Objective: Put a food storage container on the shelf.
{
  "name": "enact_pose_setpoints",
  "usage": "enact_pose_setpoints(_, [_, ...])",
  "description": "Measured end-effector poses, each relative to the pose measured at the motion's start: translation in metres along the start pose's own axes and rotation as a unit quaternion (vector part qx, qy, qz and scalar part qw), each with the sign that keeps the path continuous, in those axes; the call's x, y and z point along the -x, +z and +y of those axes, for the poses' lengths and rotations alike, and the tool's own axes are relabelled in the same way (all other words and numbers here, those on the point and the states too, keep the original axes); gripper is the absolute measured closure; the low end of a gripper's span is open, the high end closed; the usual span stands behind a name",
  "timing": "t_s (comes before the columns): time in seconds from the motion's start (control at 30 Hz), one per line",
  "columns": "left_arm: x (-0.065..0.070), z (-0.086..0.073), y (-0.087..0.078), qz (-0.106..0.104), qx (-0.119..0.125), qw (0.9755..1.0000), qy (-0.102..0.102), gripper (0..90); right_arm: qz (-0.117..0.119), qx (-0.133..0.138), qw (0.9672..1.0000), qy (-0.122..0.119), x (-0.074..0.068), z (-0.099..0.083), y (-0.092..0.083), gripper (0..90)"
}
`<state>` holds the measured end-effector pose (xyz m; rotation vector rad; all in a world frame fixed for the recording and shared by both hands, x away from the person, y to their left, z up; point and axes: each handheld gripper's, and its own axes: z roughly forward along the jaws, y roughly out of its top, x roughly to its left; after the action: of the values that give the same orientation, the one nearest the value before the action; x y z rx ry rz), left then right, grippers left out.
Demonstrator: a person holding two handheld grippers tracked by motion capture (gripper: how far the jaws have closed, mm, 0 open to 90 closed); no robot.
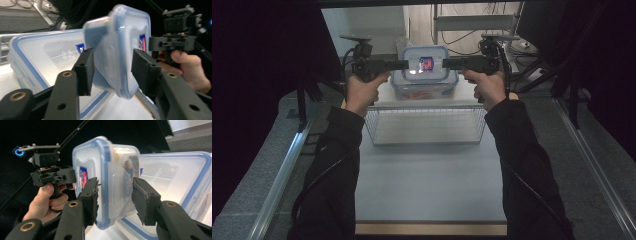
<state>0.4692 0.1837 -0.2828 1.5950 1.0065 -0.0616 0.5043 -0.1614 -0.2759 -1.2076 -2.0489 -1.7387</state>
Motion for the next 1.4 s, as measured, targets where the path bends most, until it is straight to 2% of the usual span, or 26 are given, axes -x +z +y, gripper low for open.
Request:
enact_pose_setpoints(0.03, [0.001,0.000,0.001,0.005,-0.002,1.0000,0.002,49.5,-0.013,0.005,0.9999,-0.007,-0.001,0.000,0.002,53.6])
enact_pose_setpoints(0.1, [0.002,0.000,0.004,0.009,-0.003,1.0000,0.003,48.8,-0.017,0.006,0.9998,-0.008,-0.002,0.000,0.003,52.9])
enact_pose_setpoints(0.17, [0.002,-0.001,0.007,0.010,0.000,0.9999,0.001,45.1,-0.033,0.017,0.9992,-0.012,-0.002,0.001,0.005,51.0])
enact_pose_setpoints(0.27, [0.003,-0.002,0.011,0.018,-0.007,0.9998,0.005,39.7,-0.062,0.036,0.9971,-0.023,-0.001,0.001,0.006,47.7])
enact_pose_setpoints(0.3, [0.003,-0.003,0.011,0.021,-0.003,0.9998,0.005,39.7,-0.062,0.036,0.9971,-0.023,-0.001,0.001,0.006,47.7])
enact_pose_setpoints(0.4, [0.009,-0.005,0.009,0.028,0.009,0.9992,0.027,31.6,-0.075,0.051,0.9948,-0.047,-0.004,0.001,0.004,46.7])
enact_pose_setpoints(0.5, [0.019,-0.008,0.001,0.049,0.016,0.9964,0.068,30.5,-0.097,0.062,0.9890,-0.093,-0.016,-0.002,-0.008,53.6])
enact_pose_setpoints(0.57, [0.025,-0.011,-0.004,0.065,0.017,0.9932,0.095,33.0,-0.113,0.062,0.9839,-0.123,-0.026,-0.008,-0.016,65.3])
enact_pose_setpoints(0.6, [0.026,-0.012,-0.005,0.072,0.018,0.9916,0.106,35.7,-0.123,0.061,0.9799,-0.144,-0.032,-0.013,-0.020,71.5])
enact_pose_setpoints(0.63, [0.030,-0.016,-0.008,0.084,0.019,0.9881,0.127,42.2,-0.128,0.052,0.9735,-0.182,-0.042,-0.024,-0.023,81.9])
enact_pose_setpoints(0.67, [0.031,-0.018,-0.009,0.093,0.020,0.9863,0.135,45.5,-0.126,0.048,0.9717,-0.194,-0.044,-0.029,-0.022,84.8])
enact_pose_setpoints(0.7, [0.031,-0.018,-0.009,0.093,0.020,0.9863,0.135,48.4,-0.126,0.048,0.9717,-0.194,-0.044,-0.029,-0.022,84.8])
enact_pose_setpoints(0.73, [0.031,-0.021,-0.009,0.100,0.022,0.9845,0.142,48.4,-0.123,0.038,0.9702,-0.205,-0.048,-0.035,-0.019,87.5])
enact_pose_setpoints(0.77, [0.030,-0.024,-0.010,0.098,0.030,0.9850,0.138,50.7,-0.113,0.012,0.9668,-0.229,-0.052,-0.047,-0.009,89.6])
enact_pose_setpoints(0.8, [0.030,-0.024,-0.010,0.098,0.030,0.9850,0.138,50.4,-0.113,0.012,0.9668,-0.229,-0.052,-0.047,-0.009,89.6])
enact_pose_setpoints(0.83, [0.030,-0.027,-0.010,0.093,0.034,0.9860,0.134,50.4,-0.115,0.003,0.9658,-0.233,-0.054,-0.050,-0.004,89.7])
enact_pose_setpoints(0.9, [0.030,-0.033,-0.011,0.091,0.036,0.9860,0.135,46.5,-0.132,-0.013,0.9595,-0.249,-0.055,-0.054,0.005,89.8])
enact_pose_setpoints(0.93, [0.031,-0.036,-0.011,0.093,0.035,0.9854,0.139,43.5,-0.142,-0.014,0.9578,-0.249,-0.054,-0.054,0.009,89.8])
enact_pose_setpoints(1.03, [0.032,-0.048,-0.014,0.095,0.033,0.9830,0.154,34.2,-0.150,-0.012,0.9589,-0.241,-0.047,-0.050,0.013,89.9])
enact_pose_setpoints(1.13, [0.033,-0.063,-0.017,0.089,0.028,0.9817,0.166,26.9,-0.160,-0.007,0.9605,-0.227,-0.038,-0.047,0.012,89.9])
enact_pose_setpoints(1.2, [0.034,-0.068,-0.018,0.085,0.025,0.9814,0.170,25.8,-0.159,-0.005,0.9616,-0.223,-0.037,-0.046,0.011,89.8])
enact_pose_setpoints(1.3, [0.038,-0.079,-0.017,0.090,0.016,0.9771,0.192,20.9,-0.160,-0.003,0.9632,-0.216,-0.031,-0.044,0.012,89.7])
enact_pose_setpoints(1.4, [0.042,-0.091,-0.017,0.101,0.006,0.9715,0.214,18.5,-0.155,-0.002,0.9639,-0.217,-0.032,-0.047,0.012,87.0])
